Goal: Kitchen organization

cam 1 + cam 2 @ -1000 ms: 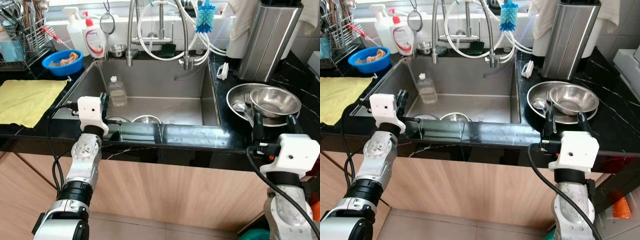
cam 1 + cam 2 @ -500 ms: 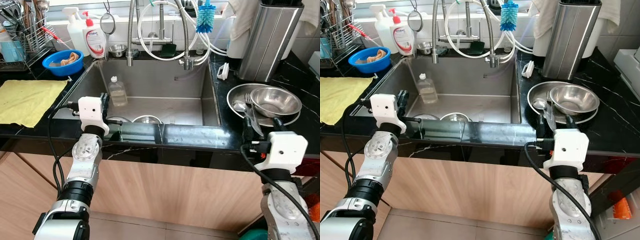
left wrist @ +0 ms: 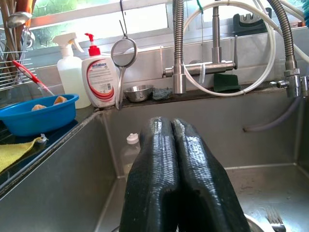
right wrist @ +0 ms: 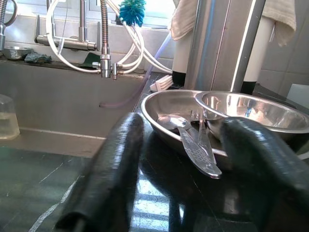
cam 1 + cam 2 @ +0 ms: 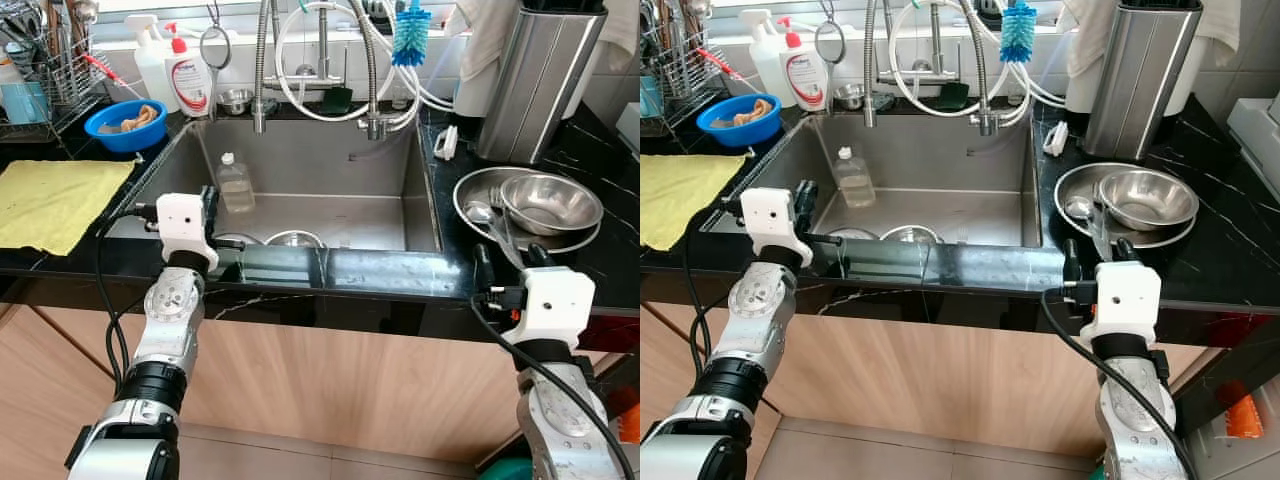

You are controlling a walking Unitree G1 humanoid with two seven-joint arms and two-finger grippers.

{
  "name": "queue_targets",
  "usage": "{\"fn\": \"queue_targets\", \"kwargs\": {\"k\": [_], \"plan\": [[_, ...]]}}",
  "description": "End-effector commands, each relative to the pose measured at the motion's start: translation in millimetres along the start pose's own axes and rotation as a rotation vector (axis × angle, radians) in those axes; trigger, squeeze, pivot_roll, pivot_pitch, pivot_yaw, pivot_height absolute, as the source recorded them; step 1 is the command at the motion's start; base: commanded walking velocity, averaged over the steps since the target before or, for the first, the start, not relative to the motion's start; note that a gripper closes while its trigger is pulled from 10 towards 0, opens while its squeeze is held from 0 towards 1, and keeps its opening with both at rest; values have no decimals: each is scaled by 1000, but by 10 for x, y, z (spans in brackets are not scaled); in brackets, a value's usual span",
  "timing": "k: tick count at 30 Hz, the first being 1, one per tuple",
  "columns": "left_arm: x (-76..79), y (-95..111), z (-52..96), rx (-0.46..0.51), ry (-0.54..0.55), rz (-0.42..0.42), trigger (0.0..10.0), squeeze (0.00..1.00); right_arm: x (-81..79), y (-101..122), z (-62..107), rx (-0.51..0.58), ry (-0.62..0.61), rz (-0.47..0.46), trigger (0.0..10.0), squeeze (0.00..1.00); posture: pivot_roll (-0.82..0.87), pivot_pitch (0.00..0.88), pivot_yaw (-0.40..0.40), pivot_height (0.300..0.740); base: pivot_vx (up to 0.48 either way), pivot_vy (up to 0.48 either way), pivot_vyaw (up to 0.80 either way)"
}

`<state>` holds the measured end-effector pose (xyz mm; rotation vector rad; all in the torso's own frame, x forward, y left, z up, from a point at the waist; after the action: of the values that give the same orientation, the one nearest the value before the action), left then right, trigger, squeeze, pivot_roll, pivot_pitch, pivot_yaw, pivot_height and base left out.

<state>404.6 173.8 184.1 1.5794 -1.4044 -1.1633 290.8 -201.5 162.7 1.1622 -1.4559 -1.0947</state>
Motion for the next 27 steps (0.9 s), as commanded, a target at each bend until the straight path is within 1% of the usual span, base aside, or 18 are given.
{"fn": "queue_targets", "kwargs": {"k": [1,18,20,27], "plan": [[2,-2,14,-1,-6,-10,10000,0,5,-17,-15,-14,-1,-8,0,0,-62,0,75,740,0,0,0],[-5,-6,13,-3,-7,-14,10000,0,31,-44,-29,-32,-11,-8,0,0,-61,0,77,740,0,0,0],[22,7,10,4,-25,-35,10000,0,38,-48,-29,-35,-14,-8,0,0,-59,0,77,740,0,0,0],[33,9,10,6,-26,-32,10000,0,47,-28,-46,-31,-17,-14,0,0,-60,0,77,740,0,0,0]]}}
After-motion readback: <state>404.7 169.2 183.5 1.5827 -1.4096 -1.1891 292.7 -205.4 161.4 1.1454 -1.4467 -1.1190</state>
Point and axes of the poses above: a point about 5 cm out from each wrist's last joint towards the gripper, its own z axis pointing back from the gripper into the wrist, its own y axis along the axis of the wrist's last joint, x = y × z, the point moved 5 cm from there along -z, pointing out of the wrist towards the gripper, and after that the axes turned 5 degrees about -z, right-handed, at the moved point
